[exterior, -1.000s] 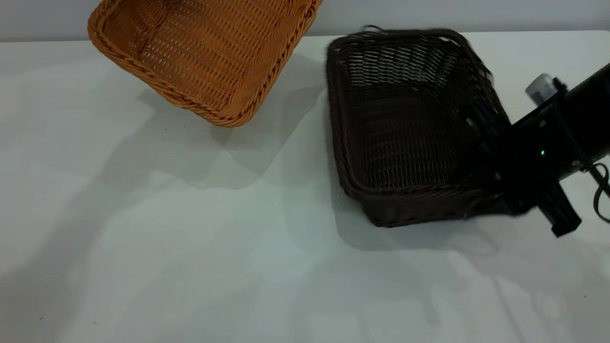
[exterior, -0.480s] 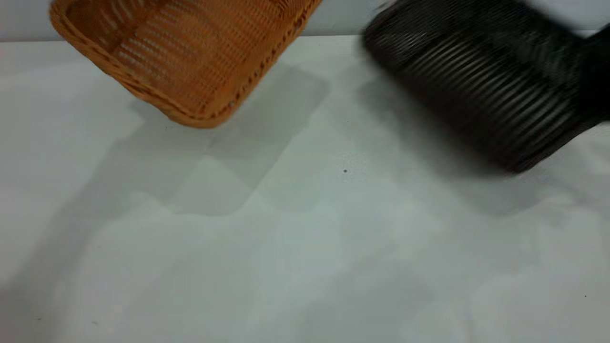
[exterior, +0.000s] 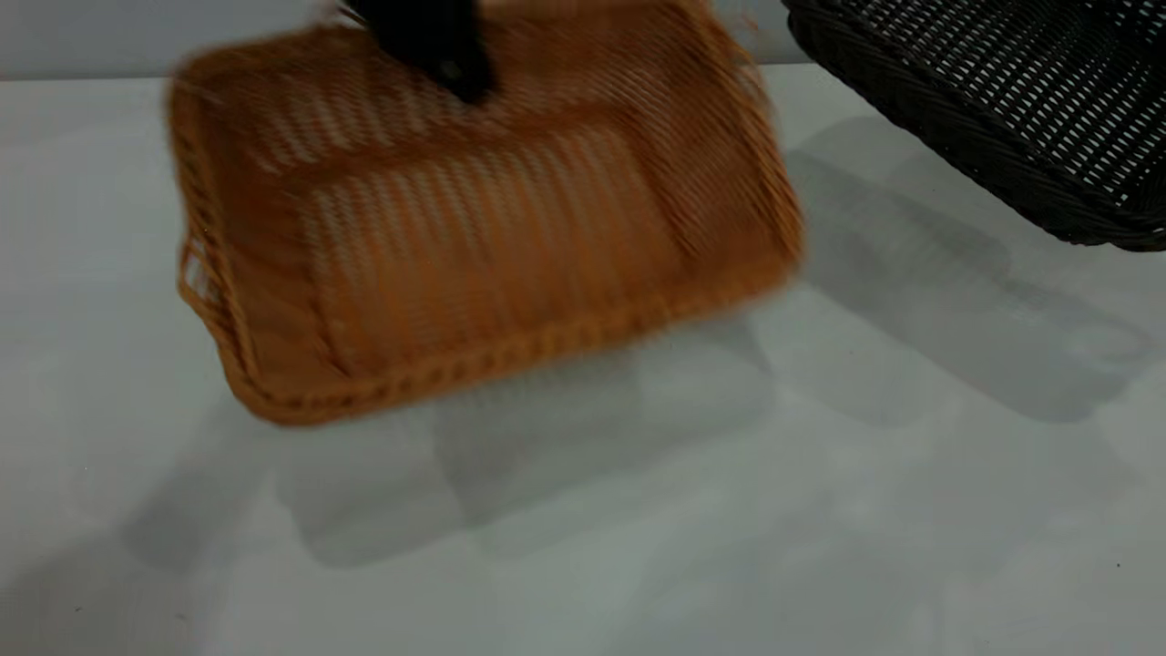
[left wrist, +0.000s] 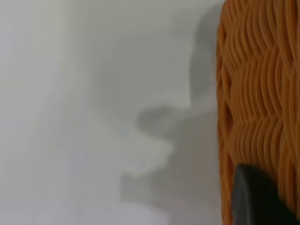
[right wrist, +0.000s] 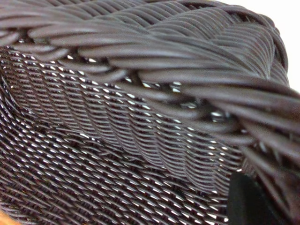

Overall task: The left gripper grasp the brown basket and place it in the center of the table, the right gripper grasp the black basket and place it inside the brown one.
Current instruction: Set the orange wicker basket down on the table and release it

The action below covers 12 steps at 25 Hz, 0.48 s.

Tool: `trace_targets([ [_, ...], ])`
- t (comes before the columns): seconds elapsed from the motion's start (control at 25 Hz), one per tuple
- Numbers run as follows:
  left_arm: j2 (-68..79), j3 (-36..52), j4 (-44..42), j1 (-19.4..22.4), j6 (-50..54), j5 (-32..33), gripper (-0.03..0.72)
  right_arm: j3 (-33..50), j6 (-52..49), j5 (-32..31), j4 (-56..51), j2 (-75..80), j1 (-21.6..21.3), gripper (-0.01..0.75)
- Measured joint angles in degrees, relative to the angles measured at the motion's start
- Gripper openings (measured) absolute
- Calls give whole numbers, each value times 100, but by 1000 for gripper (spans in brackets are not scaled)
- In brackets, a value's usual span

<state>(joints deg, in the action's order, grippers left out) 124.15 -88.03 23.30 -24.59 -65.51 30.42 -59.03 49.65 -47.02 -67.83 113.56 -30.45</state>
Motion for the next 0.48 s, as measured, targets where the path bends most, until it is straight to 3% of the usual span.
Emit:
trace_targets([
  [0.24, 593, 0, 1450, -214, -2684, 0, 78, -18, -5, -188, 31, 0, 0, 77],
  [0.48, 765, 0, 2080, -263, -3551, -198, 85, -18, -5, -366, 49, 0, 0, 77],
])
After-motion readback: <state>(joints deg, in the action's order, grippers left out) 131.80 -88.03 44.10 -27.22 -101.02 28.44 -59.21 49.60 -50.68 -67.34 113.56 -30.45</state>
